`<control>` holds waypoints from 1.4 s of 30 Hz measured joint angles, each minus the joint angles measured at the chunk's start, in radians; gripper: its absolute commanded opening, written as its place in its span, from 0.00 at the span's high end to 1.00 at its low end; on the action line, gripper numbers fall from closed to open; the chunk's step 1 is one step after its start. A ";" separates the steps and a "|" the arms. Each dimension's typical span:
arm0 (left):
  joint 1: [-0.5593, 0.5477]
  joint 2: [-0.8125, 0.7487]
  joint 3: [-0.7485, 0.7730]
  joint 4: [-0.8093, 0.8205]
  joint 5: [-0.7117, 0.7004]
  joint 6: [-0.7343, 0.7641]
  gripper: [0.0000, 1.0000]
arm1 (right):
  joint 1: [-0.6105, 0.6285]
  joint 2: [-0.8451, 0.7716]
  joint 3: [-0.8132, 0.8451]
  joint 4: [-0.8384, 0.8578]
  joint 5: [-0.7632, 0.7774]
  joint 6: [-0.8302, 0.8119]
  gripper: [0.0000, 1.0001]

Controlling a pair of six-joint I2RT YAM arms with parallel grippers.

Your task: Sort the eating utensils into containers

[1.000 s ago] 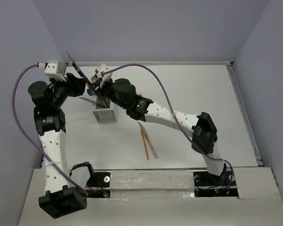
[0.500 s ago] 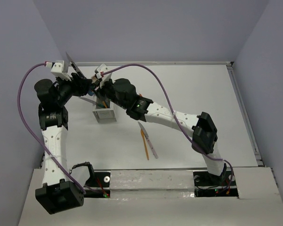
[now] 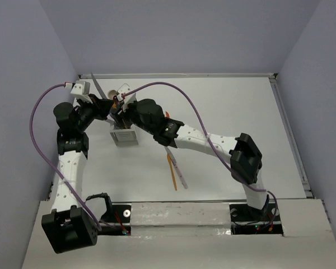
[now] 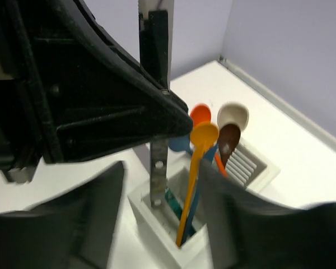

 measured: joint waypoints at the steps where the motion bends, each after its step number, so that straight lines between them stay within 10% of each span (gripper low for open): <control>1: 0.000 -0.003 -0.048 0.052 -0.013 -0.001 1.00 | -0.002 -0.014 -0.024 -0.009 0.004 -0.001 0.29; 22: -0.059 0.118 -0.407 0.758 -0.117 0.016 1.00 | -0.026 -0.539 -0.677 -0.044 0.167 0.179 0.27; 42: -0.071 0.193 -0.510 0.829 -0.156 0.083 0.58 | -0.093 -0.421 -0.673 -0.307 0.313 0.358 0.26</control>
